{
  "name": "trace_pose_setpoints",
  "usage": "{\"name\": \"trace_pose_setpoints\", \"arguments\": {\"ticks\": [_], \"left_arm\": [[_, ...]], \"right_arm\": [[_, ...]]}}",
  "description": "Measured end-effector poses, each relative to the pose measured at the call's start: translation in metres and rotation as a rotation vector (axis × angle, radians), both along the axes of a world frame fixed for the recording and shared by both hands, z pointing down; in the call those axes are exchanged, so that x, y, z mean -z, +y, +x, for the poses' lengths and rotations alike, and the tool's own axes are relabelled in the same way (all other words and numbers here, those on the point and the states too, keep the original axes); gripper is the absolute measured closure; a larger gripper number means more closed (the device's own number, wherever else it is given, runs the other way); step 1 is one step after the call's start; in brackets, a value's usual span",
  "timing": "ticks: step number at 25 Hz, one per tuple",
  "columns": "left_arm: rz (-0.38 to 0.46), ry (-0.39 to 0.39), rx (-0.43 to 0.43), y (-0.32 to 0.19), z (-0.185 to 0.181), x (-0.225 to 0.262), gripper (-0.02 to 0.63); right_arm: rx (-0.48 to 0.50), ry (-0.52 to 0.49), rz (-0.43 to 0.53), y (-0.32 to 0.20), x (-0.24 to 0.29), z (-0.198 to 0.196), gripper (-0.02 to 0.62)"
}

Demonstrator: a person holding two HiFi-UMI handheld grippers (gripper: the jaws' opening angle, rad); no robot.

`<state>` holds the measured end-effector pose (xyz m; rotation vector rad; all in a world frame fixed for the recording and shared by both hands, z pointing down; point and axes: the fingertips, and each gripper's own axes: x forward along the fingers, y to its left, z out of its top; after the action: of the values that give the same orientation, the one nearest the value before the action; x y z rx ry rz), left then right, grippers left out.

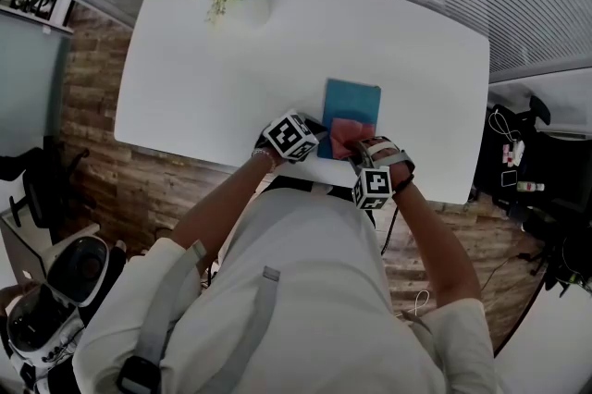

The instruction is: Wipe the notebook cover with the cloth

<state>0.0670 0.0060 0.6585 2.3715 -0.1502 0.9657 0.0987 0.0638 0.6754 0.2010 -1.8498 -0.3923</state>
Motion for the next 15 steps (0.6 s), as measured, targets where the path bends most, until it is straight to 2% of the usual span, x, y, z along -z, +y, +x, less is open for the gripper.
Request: {"name": "trace_pose_setpoints", "arguments": {"ticks": [15], "left_arm": [[0.002,-0.001,0.000,0.001,0.000,0.001,0.607]], "right_arm": [[-0.007,-0.006,-0.023,0.015,0.000,-0.003,0.588]]}}
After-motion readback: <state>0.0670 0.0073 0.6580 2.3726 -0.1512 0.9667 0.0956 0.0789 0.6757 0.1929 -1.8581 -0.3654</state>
